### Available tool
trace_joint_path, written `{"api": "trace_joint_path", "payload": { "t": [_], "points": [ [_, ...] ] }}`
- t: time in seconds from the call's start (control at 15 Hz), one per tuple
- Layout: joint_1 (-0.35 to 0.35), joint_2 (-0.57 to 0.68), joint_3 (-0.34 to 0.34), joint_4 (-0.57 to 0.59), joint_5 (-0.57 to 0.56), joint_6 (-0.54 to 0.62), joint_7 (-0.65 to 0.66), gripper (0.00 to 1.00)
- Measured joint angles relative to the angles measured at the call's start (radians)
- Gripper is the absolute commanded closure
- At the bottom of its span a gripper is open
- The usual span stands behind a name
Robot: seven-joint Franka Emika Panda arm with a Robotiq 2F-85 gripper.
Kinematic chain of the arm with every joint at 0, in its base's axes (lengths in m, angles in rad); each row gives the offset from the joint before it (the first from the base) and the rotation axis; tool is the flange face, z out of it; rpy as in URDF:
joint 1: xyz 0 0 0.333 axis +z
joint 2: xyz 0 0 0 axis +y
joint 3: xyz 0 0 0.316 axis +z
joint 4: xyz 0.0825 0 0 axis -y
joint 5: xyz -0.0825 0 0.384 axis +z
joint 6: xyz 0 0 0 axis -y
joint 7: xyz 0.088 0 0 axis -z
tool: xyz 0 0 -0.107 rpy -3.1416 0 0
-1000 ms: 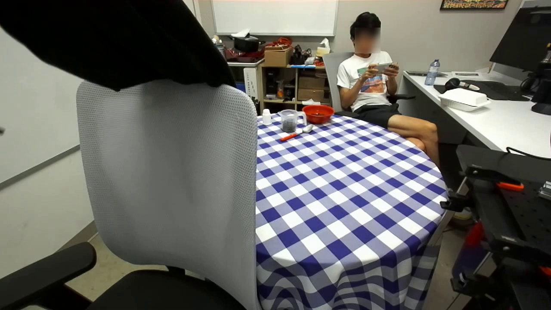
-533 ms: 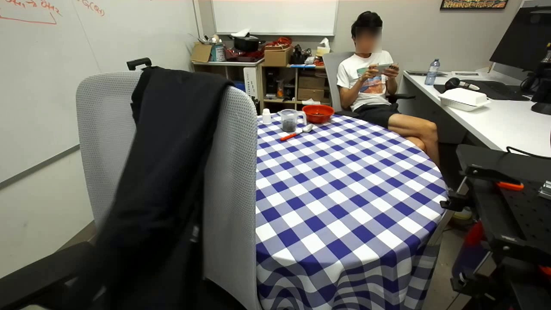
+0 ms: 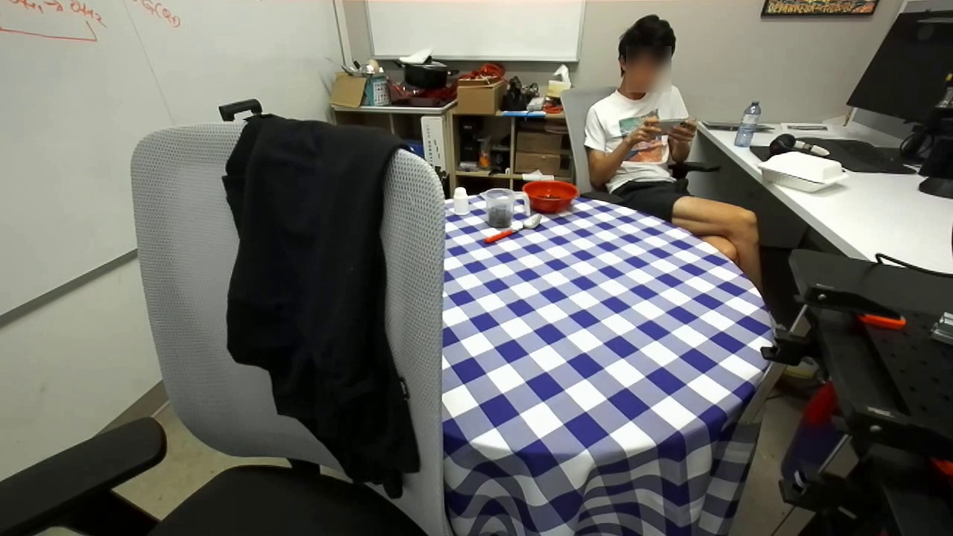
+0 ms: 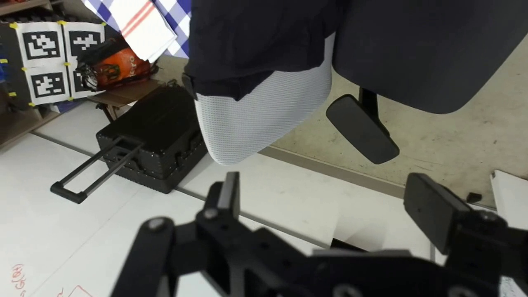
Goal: Pick the cloth and put it on the back rest of the chair
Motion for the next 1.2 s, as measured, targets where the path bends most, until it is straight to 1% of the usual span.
{"api": "trace_joint_path", "payload": {
  "t": [0.2,0.4,0.47,0.6,0.8,1.2],
  "points": [
    [-0.099,-0.078,-0.001,-0.056,0.08,0.002,-0.105,0.0],
    [-0.213,-0.184,-0.005,-0.193,0.18,0.009,-0.174,0.0],
    [-0.236,-0.215,-0.02,-0.245,0.212,0.01,-0.184,0.0],
    [-0.256,-0.272,-0.067,-0.348,0.256,0.011,-0.182,0.0],
    [-0.276,-0.353,-0.13,-0.51,0.269,0.026,-0.121,0.0],
    [-0.339,-0.536,-0.21,-0.854,0.307,0.129,-0.006,0.0]
  ]
}}
